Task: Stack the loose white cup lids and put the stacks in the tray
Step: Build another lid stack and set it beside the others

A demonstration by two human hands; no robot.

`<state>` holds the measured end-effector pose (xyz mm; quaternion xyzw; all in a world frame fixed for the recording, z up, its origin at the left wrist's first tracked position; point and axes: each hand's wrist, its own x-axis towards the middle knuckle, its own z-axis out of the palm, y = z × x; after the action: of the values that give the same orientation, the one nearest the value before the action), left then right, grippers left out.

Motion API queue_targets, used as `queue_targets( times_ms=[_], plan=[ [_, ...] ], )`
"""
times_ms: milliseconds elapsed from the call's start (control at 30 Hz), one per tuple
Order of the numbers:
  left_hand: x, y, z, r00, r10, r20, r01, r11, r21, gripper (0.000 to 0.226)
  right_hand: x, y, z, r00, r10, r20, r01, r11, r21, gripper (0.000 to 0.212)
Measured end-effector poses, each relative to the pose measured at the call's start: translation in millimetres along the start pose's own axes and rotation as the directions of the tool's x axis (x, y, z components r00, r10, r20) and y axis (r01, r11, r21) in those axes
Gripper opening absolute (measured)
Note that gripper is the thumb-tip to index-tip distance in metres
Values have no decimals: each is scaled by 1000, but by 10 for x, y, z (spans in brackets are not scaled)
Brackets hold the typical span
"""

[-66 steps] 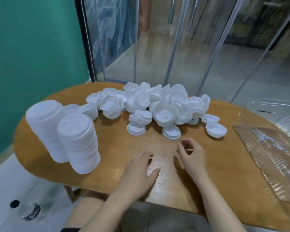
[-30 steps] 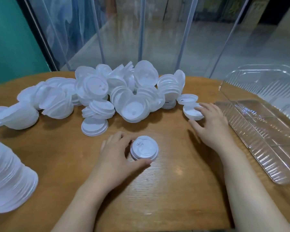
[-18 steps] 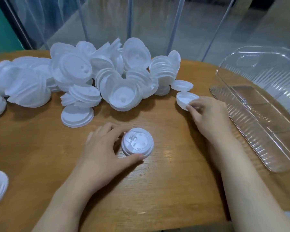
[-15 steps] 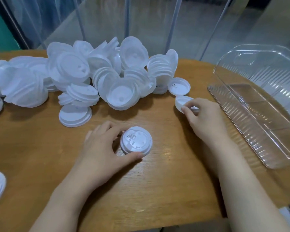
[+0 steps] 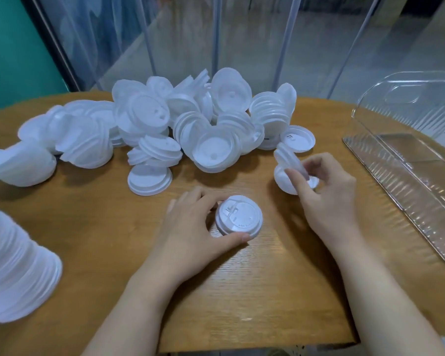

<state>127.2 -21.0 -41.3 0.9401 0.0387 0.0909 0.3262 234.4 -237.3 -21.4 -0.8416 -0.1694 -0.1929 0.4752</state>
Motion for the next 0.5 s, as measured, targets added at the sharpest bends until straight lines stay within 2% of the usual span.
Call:
queue_targets(
  times_ms=[133, 233, 333, 433, 500],
  plan=[
    [-28, 24, -26, 1000, -4, 4, 4, 1000, -20, 74, -85, -134, 17, 991, -127, -34, 129, 990, 56, 13],
    [-23, 44, -18, 1000, 13, 11, -13, 1000, 2, 70, -128, -257, -27, 991, -132, -34, 136, 978, 161, 12],
    [-7, 61, -13, 1000, 24, 16, -24, 1000, 4, 65, -160, -351, -17, 990, -63, 123, 17, 940, 340, 3],
    [14, 71, -18, 999, 28, 19, -28, 999, 18, 61, -163, -351, 32, 962, -25, 272, -61, 950, 305, 7],
    [19, 64, -15, 1000, 24, 18, -25, 999, 27, 68, -152, -307, 54, 932, 6, 362, -98, 967, 237, 11]
  ],
)
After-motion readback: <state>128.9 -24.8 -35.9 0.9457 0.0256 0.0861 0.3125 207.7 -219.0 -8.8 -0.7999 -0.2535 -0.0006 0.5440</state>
